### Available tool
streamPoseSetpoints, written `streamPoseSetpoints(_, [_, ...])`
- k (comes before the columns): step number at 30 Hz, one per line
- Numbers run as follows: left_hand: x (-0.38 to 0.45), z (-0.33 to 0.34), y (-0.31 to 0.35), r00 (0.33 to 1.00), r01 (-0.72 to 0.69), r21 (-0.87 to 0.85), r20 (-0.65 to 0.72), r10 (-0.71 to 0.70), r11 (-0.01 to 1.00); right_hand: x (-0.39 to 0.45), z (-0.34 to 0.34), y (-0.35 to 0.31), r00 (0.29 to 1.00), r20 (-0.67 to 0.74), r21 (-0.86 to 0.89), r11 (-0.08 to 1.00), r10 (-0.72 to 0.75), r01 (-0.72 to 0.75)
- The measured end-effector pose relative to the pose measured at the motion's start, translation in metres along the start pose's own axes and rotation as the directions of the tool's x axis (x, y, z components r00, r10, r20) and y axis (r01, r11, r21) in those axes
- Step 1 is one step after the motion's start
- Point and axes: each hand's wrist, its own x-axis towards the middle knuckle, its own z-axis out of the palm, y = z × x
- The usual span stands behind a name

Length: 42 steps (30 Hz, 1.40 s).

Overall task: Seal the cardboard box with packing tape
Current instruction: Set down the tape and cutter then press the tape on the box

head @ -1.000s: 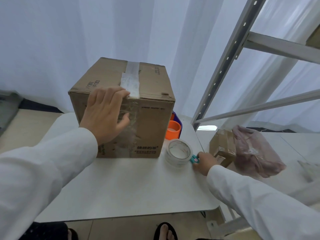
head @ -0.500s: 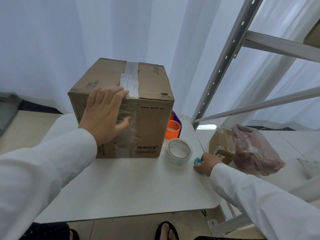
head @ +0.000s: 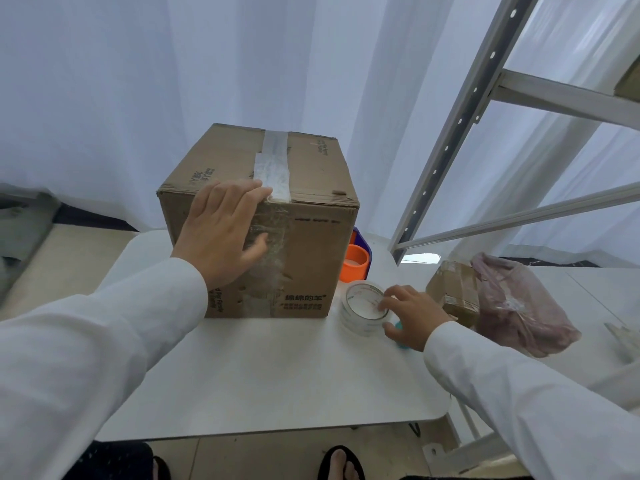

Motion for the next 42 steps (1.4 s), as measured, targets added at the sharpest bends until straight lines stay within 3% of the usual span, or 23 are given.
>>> streamPoseSetpoints(9, [-0.002, 0.002, -0.008, 0.999, -0.047, 0.076, -0.008, 0.048, 0.996, -0.005, -0.004, 0.006, 0.997, 0.074, 0.04, 0.999, 0.034, -0.037])
streamPoseSetpoints(12, [-0.004, 0.007, -0.01, 0.998, -0.054, 0.137, 0.017, 0.053, 0.989, 0.002, -0.032, -0.012, 0.987, -0.155, 0.121, 0.992, 0.045, -0.026])
streamPoseSetpoints(14, [-0.004, 0.009, -0.011, 0.997, -0.075, 0.177, 0.013, 0.074, 0.981, 0.012, -0.061, -0.038, 0.891, -0.45, 0.196, 0.98, 0.057, 0.037])
streamPoseSetpoints(16, [-0.004, 0.01, -0.012, 0.995, -0.096, 0.205, 0.006, 0.097, 0.974, 0.022, -0.091, -0.071, 0.708, -0.706, 0.191, 0.957, -0.019, 0.216])
streamPoseSetpoints(18, [-0.005, 0.01, -0.013, 0.994, -0.109, 0.216, 0.001, 0.112, 0.97, 0.034, -0.106, -0.103, 0.56, -0.817, 0.073, 0.94, -0.136, 0.334])
streamPoseSetpoints(19, [-0.005, 0.01, -0.013, 0.993, -0.112, 0.222, 0.0, 0.115, 0.968, 0.04, -0.108, -0.117, 0.537, -0.821, 0.009, 0.937, -0.193, 0.35])
streamPoseSetpoints(24, [-0.007, 0.013, -0.014, 0.99, -0.129, 0.236, -0.025, 0.138, 0.963, 0.064, -0.074, -0.134, 0.597, -0.749, -0.168, 0.954, -0.288, 0.249])
streamPoseSetpoints(29, [-0.008, 0.013, -0.015, 0.987, -0.143, 0.228, -0.039, 0.156, 0.963, 0.068, -0.064, -0.133, 0.562, -0.774, -0.197, 0.955, -0.29, 0.222])
streamPoseSetpoints(38, [-0.008, 0.007, -0.017, 0.987, -0.152, 0.218, -0.011, 0.158, 0.964, 0.062, -0.067, -0.146, 0.634, -0.744, -0.176, 0.977, -0.211, 0.119])
streamPoseSetpoints(42, [-0.01, 0.004, -0.014, 0.989, -0.14, 0.192, -0.022, 0.147, 0.971, 0.059, -0.069, -0.147, 0.634, -0.745, -0.189, 0.977, -0.209, 0.1])
